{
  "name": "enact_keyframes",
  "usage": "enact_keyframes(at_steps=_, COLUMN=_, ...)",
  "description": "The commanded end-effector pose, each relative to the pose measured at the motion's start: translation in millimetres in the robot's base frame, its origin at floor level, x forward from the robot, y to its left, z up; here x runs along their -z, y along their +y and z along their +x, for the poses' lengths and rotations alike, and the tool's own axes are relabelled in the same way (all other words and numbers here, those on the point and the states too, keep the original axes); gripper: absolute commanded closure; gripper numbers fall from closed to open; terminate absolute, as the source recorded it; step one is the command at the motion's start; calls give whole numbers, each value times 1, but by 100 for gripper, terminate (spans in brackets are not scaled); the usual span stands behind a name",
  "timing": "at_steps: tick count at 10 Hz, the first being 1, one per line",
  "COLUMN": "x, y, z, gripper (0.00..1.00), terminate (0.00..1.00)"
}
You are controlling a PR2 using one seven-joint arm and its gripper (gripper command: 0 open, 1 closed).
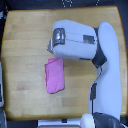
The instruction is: Folding a cloth
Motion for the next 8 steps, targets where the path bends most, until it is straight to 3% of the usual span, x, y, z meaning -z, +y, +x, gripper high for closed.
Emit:
enact_keyframes(at_steps=1, x=-52, y=-85, z=5, gripper=0, terminate=0)
enact_keyframes(at_steps=4, x=-76, y=-142, z=-4, gripper=0, terminate=0)
enact_keyframes(at_steps=8, x=-99, y=-207, z=16, gripper=0, terminate=0)
